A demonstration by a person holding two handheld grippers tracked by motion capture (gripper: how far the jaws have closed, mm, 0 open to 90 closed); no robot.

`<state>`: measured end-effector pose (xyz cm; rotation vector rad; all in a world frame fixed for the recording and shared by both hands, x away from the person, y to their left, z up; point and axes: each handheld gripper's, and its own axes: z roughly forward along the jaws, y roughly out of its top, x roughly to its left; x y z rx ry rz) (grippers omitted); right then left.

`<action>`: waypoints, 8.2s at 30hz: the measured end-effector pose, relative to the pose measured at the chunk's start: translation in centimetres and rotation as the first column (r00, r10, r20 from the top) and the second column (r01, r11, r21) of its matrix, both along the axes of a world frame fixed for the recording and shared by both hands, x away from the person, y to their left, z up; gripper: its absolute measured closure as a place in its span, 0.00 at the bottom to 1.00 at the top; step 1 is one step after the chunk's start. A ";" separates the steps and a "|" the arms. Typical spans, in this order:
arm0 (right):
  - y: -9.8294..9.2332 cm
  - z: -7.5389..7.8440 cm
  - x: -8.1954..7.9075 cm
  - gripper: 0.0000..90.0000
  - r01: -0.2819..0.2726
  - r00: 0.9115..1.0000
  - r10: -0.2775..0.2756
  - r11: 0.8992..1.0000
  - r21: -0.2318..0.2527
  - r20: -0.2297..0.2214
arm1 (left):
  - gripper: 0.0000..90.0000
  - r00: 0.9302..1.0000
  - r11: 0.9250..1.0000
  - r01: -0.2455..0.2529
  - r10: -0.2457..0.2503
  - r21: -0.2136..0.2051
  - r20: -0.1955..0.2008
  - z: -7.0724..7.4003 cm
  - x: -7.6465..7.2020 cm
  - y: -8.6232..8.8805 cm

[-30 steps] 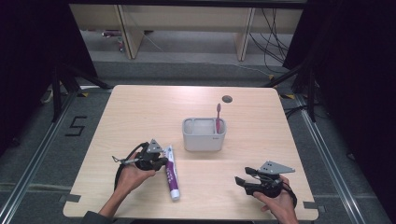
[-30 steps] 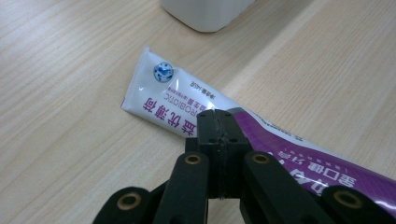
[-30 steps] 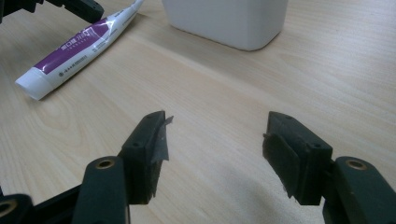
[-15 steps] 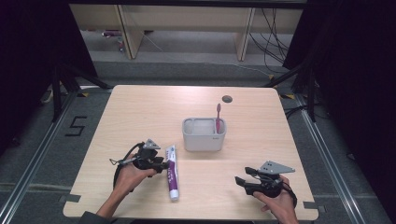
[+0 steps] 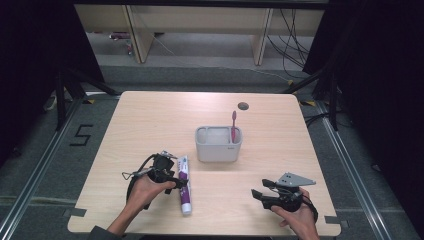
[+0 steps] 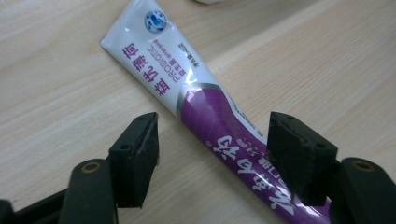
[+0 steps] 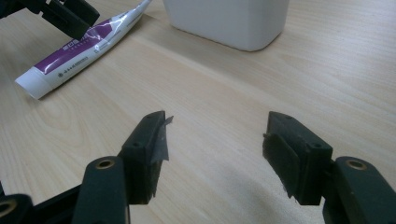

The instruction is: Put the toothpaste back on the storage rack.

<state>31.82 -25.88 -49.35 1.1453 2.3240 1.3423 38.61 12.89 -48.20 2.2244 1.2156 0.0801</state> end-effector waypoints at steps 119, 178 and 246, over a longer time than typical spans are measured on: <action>-0.4 0.1 0.1 0.44 0.019 1.000 -0.019 1.000 -0.004 0.015 | 0.83 0.910 0.898 0.400 -0.413 0.185 0.035 2.9 -0.8 -4.8; -0.8 0.3 0.1 0.44 0.055 0.998 -0.055 0.998 0.017 -0.014 | 0.83 0.900 0.955 0.277 -0.218 -0.108 0.377 11.4 1.6 -5.3; -1.0 0.2 0.4 0.43 0.029 0.999 -0.030 0.999 0.015 0.037 | 0.83 0.841 0.942 0.068 0.123 -0.329 0.526 11.5 9.0 -10.3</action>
